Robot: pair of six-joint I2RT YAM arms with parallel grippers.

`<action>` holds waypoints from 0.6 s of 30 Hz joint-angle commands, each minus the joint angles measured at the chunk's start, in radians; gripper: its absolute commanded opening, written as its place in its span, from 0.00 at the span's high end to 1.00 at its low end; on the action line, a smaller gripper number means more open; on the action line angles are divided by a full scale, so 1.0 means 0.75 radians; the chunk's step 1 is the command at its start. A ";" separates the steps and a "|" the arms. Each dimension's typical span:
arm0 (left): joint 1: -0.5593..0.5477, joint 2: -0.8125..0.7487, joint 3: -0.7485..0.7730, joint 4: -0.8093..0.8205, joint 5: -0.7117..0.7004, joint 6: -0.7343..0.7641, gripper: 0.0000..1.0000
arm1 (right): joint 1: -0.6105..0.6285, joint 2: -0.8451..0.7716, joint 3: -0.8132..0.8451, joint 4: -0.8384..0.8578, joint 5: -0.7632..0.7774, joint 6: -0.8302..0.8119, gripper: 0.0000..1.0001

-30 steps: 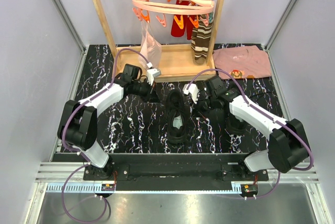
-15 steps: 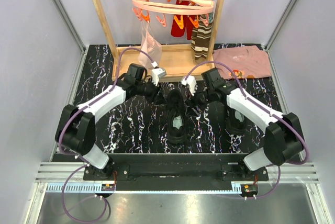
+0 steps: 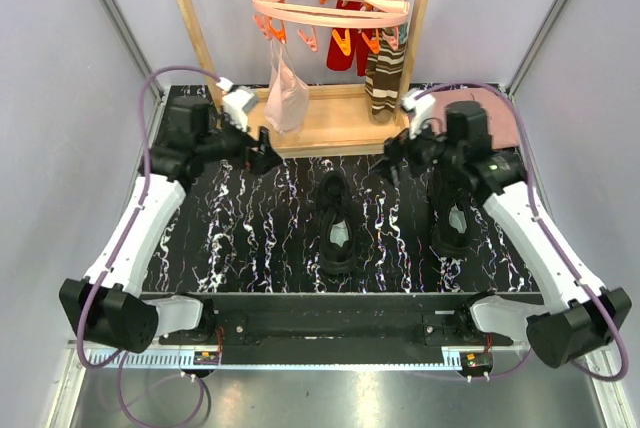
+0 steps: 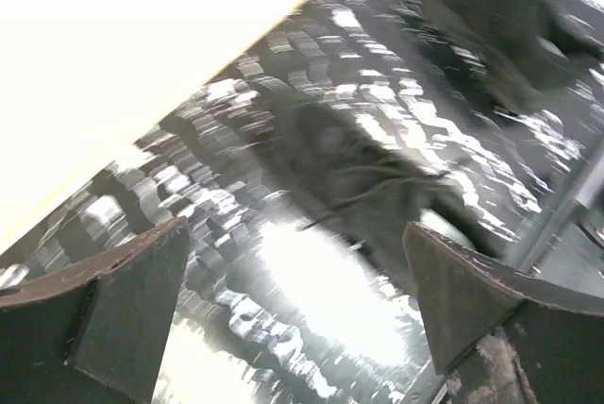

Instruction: Tie the shoes

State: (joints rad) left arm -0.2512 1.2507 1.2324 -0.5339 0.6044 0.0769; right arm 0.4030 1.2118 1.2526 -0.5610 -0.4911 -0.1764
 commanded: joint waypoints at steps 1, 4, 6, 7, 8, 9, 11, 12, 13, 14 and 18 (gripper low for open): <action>0.197 -0.039 0.097 -0.343 -0.052 0.055 0.01 | -0.191 -0.073 -0.060 -0.066 0.139 0.194 0.00; 0.294 -0.084 0.044 -0.395 -0.131 0.055 0.01 | -0.328 -0.141 -0.173 -0.105 0.148 0.221 0.00; 0.310 -0.101 0.000 -0.409 -0.218 0.061 0.01 | -0.386 -0.188 -0.234 -0.117 0.138 0.227 0.01; 0.314 -0.119 -0.059 -0.407 -0.288 0.067 0.01 | -0.431 -0.200 -0.291 -0.119 0.133 0.227 0.00; 0.314 -0.123 -0.097 -0.405 -0.321 0.071 0.01 | -0.449 -0.235 -0.320 -0.117 0.131 0.261 0.00; 0.314 -0.127 -0.129 -0.393 -0.348 0.067 0.01 | -0.466 -0.251 -0.347 -0.117 0.117 0.266 0.00; 0.314 -0.129 -0.221 -0.358 -0.401 0.053 0.01 | -0.490 -0.298 -0.420 -0.111 0.109 0.278 0.00; 0.314 -0.129 -0.246 -0.348 -0.411 0.049 0.01 | -0.498 -0.311 -0.441 -0.107 0.097 0.284 0.00; 0.314 -0.134 -0.297 -0.331 -0.429 0.033 0.01 | -0.511 -0.319 -0.451 -0.103 0.080 0.292 0.00; 0.312 -0.138 -0.320 -0.305 -0.424 0.026 0.01 | -0.517 -0.333 -0.455 -0.101 0.070 0.295 0.00; 0.306 -0.152 -0.395 -0.245 -0.409 0.006 0.01 | -0.529 -0.329 -0.457 -0.097 0.060 0.301 0.00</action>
State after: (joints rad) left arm -0.0177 1.1648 0.9623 -0.7956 0.3325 0.0998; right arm 0.0204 0.9852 0.9001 -0.6594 -0.4137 0.0246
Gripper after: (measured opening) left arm 0.987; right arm 0.994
